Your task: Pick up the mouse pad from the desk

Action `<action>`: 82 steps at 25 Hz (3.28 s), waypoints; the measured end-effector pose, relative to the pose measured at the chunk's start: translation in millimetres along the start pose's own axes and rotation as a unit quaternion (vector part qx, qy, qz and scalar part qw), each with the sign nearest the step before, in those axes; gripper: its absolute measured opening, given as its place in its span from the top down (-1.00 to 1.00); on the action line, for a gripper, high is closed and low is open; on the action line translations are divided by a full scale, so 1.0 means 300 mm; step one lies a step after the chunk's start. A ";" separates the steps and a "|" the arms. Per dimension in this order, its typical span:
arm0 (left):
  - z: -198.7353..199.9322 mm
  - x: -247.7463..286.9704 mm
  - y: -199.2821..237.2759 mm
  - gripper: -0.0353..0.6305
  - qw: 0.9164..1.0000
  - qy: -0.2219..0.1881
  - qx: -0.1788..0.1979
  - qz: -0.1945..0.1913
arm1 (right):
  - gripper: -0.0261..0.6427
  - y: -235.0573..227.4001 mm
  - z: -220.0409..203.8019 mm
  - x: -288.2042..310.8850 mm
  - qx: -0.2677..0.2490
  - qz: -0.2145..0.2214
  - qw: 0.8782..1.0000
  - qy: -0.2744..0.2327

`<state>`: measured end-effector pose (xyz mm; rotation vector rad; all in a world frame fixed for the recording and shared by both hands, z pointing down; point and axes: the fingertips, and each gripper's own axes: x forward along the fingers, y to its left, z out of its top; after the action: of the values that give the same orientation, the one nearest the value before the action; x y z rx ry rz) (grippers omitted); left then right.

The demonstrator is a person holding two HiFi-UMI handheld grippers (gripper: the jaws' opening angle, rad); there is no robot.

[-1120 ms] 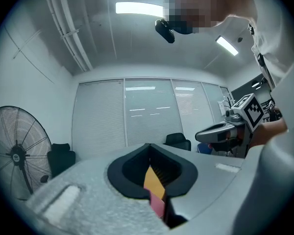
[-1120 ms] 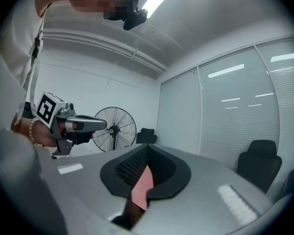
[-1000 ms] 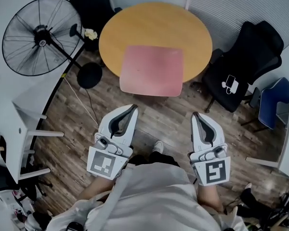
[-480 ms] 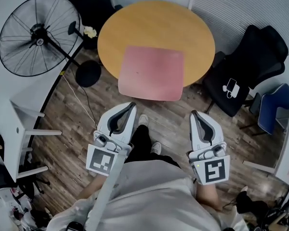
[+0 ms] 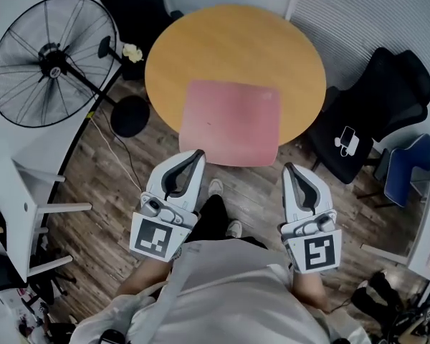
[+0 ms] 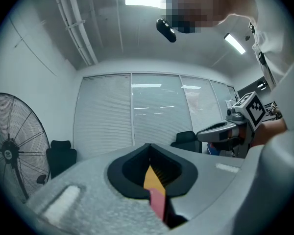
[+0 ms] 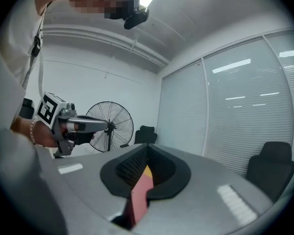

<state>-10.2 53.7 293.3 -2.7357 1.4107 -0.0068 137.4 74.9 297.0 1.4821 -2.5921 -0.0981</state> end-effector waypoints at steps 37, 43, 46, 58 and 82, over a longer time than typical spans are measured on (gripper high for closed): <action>-0.145 0.449 0.515 0.88 0.999 0.007 -0.007 -0.039 | 0.91 -0.186 -0.055 0.673 -0.013 -0.013 1.000 0.020; -0.289 0.465 0.513 0.78 0.997 0.045 -0.040 -0.040 | 0.88 -0.227 -0.176 0.671 -0.002 -0.006 0.999 0.050; -0.393 0.451 0.517 0.75 0.996 0.069 -0.041 -0.032 | 0.84 -0.250 -0.273 0.663 0.008 -0.006 0.997 0.076; -0.903 0.345 0.574 0.66 0.981 0.180 -0.070 0.007 | 0.76 -0.328 -0.748 0.602 0.057 -0.028 0.981 0.185; -1.574 0.147 0.600 0.50 0.919 0.361 -0.155 0.007 | 0.62 -0.338 -1.459 0.435 0.155 -0.039 0.917 0.364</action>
<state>-146.7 -111.9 752.8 -3.1447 1.6872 -0.9670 231.0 -80.6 728.3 1.3521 -1.9865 0.7440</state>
